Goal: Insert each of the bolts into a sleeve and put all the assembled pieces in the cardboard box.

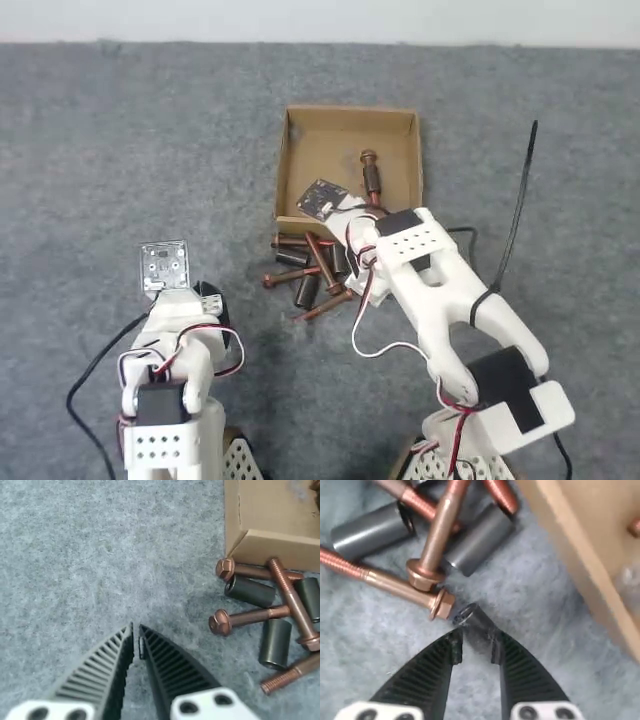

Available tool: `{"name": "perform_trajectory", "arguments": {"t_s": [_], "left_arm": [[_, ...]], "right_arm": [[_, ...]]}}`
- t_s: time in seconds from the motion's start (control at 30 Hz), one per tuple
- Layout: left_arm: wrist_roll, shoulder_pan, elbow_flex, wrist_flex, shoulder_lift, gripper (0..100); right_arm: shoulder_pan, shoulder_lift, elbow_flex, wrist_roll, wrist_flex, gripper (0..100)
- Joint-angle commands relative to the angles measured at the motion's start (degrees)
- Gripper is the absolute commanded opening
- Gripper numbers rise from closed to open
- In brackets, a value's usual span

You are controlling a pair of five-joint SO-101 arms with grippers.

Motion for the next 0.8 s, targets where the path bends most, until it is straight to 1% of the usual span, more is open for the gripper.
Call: {"name": "perform_trajectory", "arguments": {"t_s": [0.0, 0.1, 0.23, 0.37, 0.47, 0.53, 0.63, 0.67, 0.77], "left_arm": [[-0.88, 0.0, -0.75, 0.44, -1.14, 1], [-0.88, 0.0, -0.75, 0.44, -1.14, 1], [-0.88, 0.0, -0.75, 0.44, -1.14, 1], [-0.88, 0.0, -0.75, 0.44, -1.14, 1], [-0.88, 0.0, -0.75, 0.44, -1.14, 1], [-0.88, 0.0, -0.75, 0.44, -1.14, 1], [-0.88, 0.0, -0.75, 0.44, -1.14, 1], [-0.88, 0.0, -0.75, 0.44, -1.14, 1], [-0.88, 0.0, -0.75, 0.44, -1.14, 1]], "right_arm": [[1.01, -3.56, 2.2, 3.34, -4.18, 14.2], [2.59, -3.56, 3.16, 3.52, -6.81, 18.7], [2.86, -3.47, 3.43, 4.4, -6.99, 18.6], [2.86, -0.66, 4.22, 9.32, -7.87, 18.6], [2.77, 1.71, 2.2, 8.97, -7.6, 18.5], [2.77, 2.95, 0.35, 8.26, -6.64, 14.3], [2.77, 4.79, -1.32, 7.82, -6.02, 1.4], [2.77, 5.41, -2.02, 7.74, -5.67, 0.1], [3.3, 6.2, -3.69, 7.47, -3.47, 2.5]]}}
